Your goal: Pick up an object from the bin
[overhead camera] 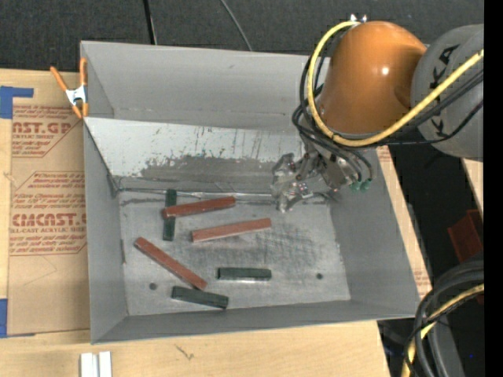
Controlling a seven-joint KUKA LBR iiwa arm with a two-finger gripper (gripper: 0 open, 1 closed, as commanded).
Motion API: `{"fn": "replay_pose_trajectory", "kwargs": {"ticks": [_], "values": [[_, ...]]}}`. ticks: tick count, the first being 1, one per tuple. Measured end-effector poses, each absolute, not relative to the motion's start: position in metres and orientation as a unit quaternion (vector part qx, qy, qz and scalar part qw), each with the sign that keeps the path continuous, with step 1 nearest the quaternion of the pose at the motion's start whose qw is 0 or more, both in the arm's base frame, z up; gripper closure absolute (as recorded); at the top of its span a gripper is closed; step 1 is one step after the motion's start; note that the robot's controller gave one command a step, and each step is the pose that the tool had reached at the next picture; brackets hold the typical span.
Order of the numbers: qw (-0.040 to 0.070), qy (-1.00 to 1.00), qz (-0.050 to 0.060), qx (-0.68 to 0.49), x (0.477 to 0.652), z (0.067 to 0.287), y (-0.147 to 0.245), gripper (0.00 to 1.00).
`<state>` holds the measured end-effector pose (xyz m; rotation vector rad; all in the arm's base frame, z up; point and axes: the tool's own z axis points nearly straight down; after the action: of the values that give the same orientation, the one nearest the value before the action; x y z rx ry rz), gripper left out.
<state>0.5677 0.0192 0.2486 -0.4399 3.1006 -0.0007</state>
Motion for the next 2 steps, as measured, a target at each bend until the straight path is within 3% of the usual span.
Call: {"fn": "replay_pose_trajectory", "kwargs": {"ticks": [1,2], "values": [[0.002,0.99,0.0,-0.14,0.5663,0.2456,0.0191,0.0],[0.002,0.99,0.0,-0.14,0.5663,0.2456,0.0191,0.0]]}}
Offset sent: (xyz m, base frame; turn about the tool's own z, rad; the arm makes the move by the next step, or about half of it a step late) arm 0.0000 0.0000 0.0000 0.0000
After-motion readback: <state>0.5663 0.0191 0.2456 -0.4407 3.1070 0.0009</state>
